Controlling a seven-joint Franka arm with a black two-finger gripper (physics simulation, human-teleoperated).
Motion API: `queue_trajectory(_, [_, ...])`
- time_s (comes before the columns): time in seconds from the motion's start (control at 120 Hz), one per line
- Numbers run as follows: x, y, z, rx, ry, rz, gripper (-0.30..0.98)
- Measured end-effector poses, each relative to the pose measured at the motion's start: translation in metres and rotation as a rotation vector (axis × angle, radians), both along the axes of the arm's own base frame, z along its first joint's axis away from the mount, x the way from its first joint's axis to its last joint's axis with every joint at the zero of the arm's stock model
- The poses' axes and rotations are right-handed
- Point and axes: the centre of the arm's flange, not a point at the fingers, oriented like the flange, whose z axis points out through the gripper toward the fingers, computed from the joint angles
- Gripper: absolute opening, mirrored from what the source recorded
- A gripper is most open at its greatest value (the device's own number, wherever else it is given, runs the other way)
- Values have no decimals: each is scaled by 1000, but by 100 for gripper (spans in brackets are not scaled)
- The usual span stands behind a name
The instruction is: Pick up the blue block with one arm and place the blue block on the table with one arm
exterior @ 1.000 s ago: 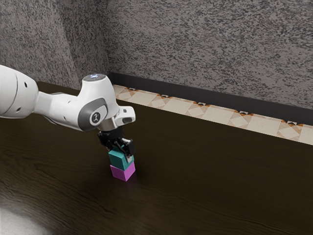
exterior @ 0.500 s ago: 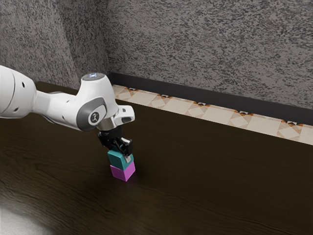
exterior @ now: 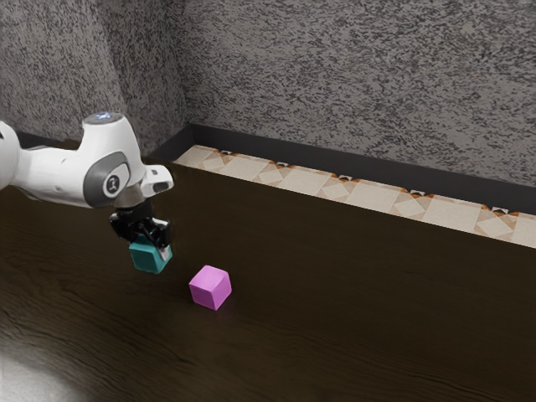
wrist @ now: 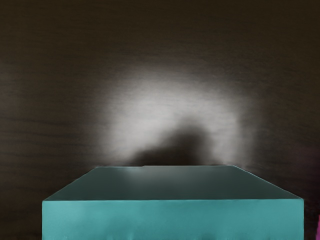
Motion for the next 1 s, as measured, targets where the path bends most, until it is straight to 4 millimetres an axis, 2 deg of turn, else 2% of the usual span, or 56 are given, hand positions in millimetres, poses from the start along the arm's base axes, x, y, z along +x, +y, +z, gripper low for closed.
queue_trajectory(0.05, [-3,28,-14,4,21,52,32])
queue_trajectory(0.108, [-4,40,-25,7,36,75,32])
queue_trajectory(0.275, [-3,41,-45,6,57,81,32])
queue_trajectory(0.525, [-3,41,-51,3,52,89,32])
queue_trajectory(0.642, [-2,41,-56,-7,53,92,44])
queue_trajectory(0.892, [-1,41,-52,-16,40,79,61])
queue_trajectory(0.925, [-1,42,-44,-16,29,79,62])
queue_trajectory(1.0, [-3,46,-12,-17,-14,77,64])
